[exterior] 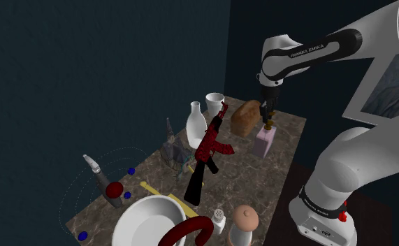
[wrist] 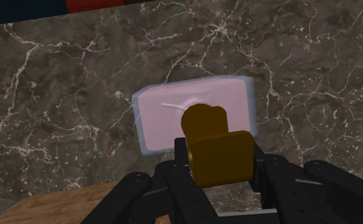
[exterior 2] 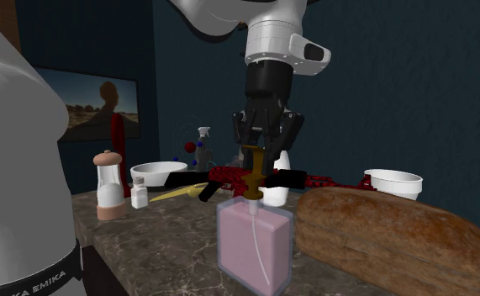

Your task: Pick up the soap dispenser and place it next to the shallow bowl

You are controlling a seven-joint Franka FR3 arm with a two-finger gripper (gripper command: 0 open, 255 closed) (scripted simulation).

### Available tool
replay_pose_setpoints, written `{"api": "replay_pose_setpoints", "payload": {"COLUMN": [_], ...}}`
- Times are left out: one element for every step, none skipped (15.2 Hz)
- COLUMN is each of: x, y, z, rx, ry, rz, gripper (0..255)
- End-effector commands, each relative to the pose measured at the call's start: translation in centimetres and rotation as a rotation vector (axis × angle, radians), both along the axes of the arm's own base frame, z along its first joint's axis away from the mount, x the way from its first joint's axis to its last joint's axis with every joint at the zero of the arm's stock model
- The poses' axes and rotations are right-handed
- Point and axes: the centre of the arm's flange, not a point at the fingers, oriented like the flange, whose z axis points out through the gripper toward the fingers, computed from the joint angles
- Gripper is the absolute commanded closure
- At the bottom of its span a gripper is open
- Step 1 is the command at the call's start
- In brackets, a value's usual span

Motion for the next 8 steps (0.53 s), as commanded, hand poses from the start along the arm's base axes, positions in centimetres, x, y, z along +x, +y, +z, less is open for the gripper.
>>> {"api": "replay_pose_setpoints", "payload": {"x": [0.0, 0.0, 0.0, 0.0, 0.0, 0.0, 0.0, 0.0], "y": [0.0, 0.0, 0.0, 0.0, 0.0, 0.0, 0.0, 0.0], "z": [0.0, 0.0, 0.0, 0.0, 0.0, 0.5, 1.1, 1.6], "rx": [0.000, 0.000, 0.000, 0.000, 0.000, 0.000, 0.000, 0.000], "ry": [0.000, 0.000, 0.000, 0.000, 0.000, 0.000, 0.000, 0.000], "rz": [0.000, 0.000, 0.000, 0.000, 0.000, 0.000, 0.000, 0.000], "gripper": [255, 255, 255, 255, 255, 255, 255, 255]}}
